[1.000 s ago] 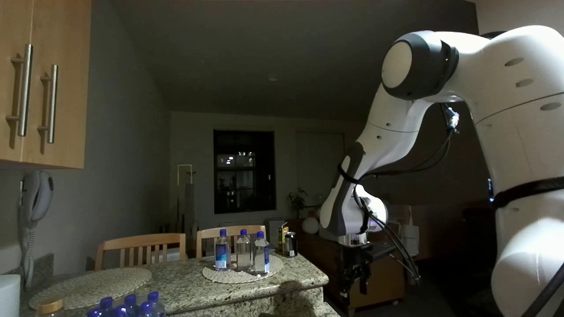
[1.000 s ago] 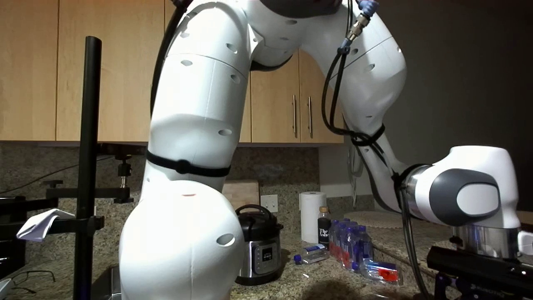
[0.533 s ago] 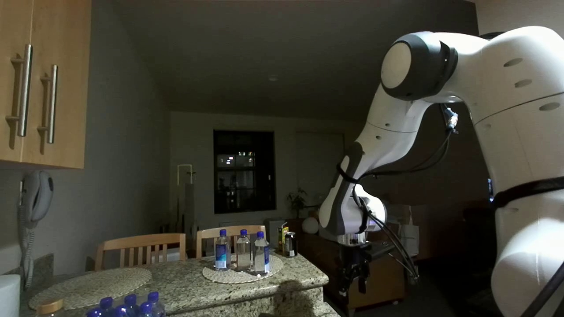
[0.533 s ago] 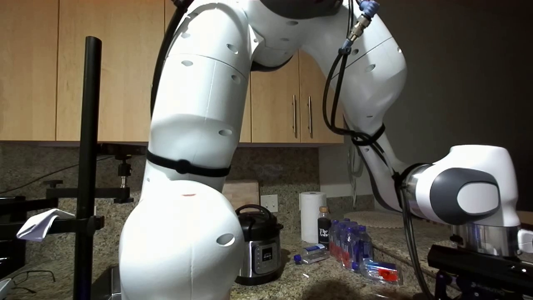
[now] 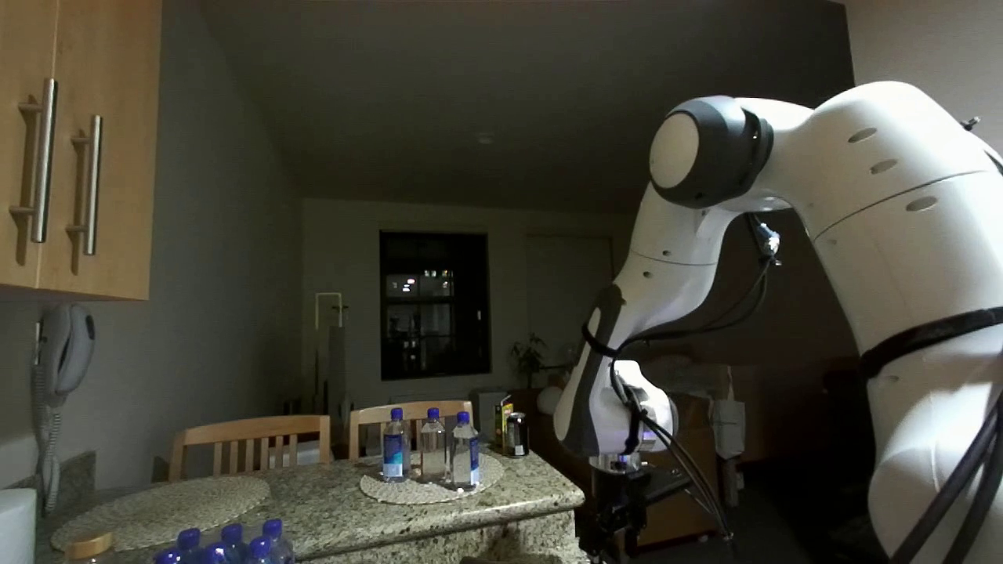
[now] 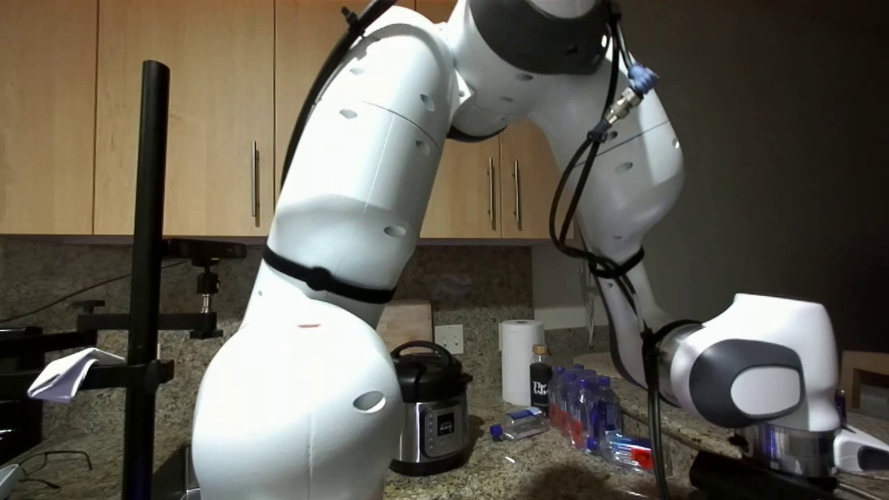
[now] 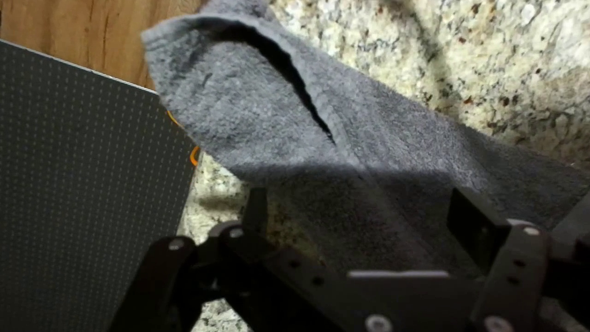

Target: Move the towel

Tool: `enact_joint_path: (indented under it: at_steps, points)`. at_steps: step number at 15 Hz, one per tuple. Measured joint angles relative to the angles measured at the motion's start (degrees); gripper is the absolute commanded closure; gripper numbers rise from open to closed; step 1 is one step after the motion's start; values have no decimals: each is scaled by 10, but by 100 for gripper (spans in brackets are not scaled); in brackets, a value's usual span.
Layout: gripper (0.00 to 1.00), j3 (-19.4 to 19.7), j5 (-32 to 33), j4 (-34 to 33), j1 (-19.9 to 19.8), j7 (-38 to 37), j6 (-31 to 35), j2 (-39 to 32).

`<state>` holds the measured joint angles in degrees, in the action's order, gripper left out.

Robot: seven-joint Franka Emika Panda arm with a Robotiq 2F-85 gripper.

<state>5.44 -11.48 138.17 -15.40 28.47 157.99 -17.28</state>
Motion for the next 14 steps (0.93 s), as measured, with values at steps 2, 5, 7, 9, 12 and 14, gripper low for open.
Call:
enact_joint_path:
  at_steps: [2,5,7,9,12,14]
  points:
    - [0,-40,-36,-11,-28,16,34,-36]
    - [0,-85,-42,-47,-71,18,77,-91]
    - [0,-100,-34,-71,-92,18,99,-121]
    - [25,-100,-13,-91,-100,16,104,-143]
    - [41,-85,31,-107,-100,12,101,-167]
    - [55,-80,53,-111,-100,11,88,-173]
